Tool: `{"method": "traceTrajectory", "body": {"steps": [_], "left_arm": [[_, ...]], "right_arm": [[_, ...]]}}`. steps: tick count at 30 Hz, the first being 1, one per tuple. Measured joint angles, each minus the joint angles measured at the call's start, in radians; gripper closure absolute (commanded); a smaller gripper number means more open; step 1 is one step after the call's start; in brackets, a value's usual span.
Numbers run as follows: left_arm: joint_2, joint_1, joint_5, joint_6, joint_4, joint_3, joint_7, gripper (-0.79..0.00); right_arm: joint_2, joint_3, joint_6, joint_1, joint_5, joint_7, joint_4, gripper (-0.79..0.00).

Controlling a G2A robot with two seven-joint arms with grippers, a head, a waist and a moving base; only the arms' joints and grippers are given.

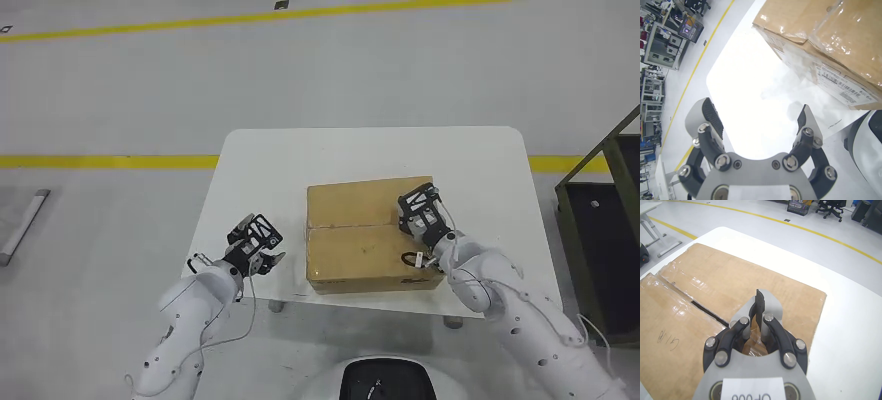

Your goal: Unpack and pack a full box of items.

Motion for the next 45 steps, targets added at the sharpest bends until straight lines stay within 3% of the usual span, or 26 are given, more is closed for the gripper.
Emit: {"method": "traceTrajectory", "body": {"steps": [8,15,28,36,45], "left_arm": [[-0.017,-0.085,0.083,0.02,0.105,0.109,0.052,-0.785],[-0.038,-0.12,-0.006,0.076,0.19,0.152,0.06,-0.785],[-0.066,-0.169,0.064,0.231,0.317,0.219,0.256,-0.785],[-0.082,-0.189,-0.019,0.284,0.352,0.213,0.307,-0.785],[-0.082,-0.168,-0.089,0.292,0.283,0.151,0.327,-0.785]], "right_arm": [[-0.003,0.008,-0.006,-0.005,-0.006,0.005,-0.01,0.0],[-0.005,0.019,-0.012,-0.015,-0.012,0.014,-0.021,0.0],[-0.011,0.024,-0.015,-0.018,-0.022,0.028,-0.024,0.0],[-0.015,0.028,-0.013,-0.012,-0.022,0.033,-0.015,0.0],[-0.019,0.036,-0.015,-0.014,-0.021,0.037,-0.012,0.0]]}}
